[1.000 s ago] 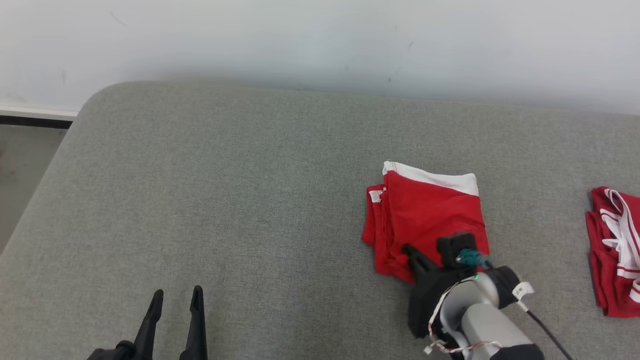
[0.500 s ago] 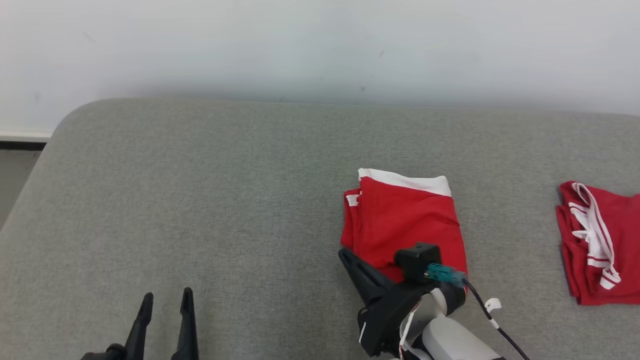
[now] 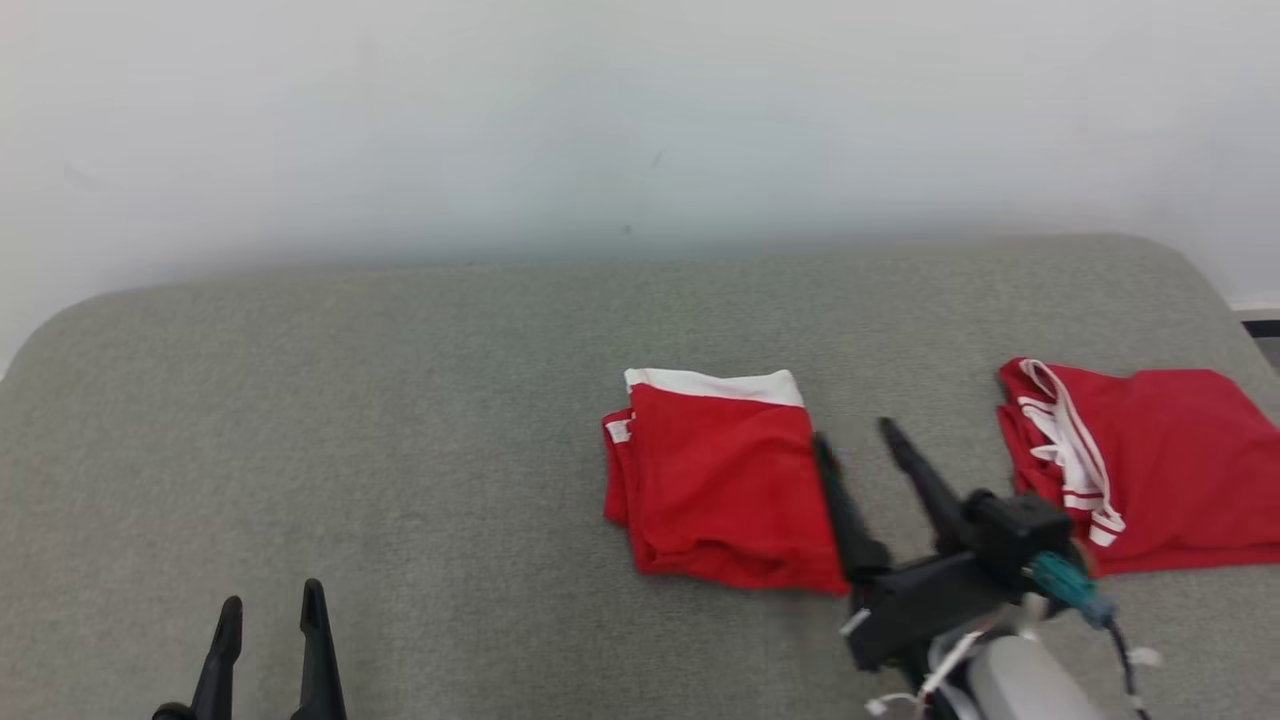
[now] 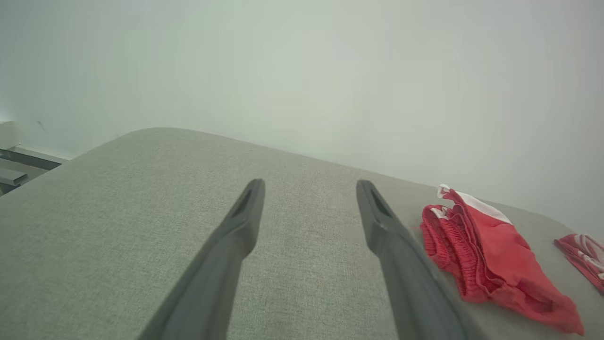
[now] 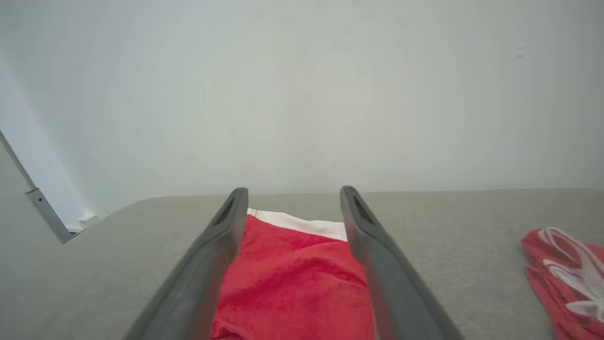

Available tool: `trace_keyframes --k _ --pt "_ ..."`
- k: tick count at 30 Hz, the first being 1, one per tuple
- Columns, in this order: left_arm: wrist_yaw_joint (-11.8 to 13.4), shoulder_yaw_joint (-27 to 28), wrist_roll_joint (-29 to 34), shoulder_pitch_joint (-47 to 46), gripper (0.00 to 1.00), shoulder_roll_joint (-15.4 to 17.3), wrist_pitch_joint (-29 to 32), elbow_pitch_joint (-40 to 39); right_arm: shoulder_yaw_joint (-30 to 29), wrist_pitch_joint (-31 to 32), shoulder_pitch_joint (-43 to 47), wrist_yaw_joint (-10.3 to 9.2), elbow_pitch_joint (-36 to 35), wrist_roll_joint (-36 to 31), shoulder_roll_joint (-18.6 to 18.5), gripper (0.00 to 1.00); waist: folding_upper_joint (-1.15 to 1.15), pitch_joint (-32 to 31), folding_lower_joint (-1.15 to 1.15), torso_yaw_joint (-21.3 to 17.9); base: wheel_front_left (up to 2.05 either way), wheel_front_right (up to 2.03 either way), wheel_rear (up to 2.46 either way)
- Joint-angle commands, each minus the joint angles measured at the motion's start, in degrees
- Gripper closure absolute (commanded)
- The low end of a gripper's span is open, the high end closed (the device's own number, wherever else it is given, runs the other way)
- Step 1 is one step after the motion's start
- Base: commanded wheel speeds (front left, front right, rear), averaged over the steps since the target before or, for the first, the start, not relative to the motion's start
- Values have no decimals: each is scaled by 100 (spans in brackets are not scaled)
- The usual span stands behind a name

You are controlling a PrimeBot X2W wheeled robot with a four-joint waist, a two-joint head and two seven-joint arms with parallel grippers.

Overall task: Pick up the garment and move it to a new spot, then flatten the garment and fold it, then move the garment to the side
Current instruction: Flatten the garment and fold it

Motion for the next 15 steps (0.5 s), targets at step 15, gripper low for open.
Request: trace_keyframes --k 15 --pt "-46 63 588 265 0 2 0 9 -1165 -61 1179 -17 -385 -707 -384 0 0 -426 0 -335 0 0 0"
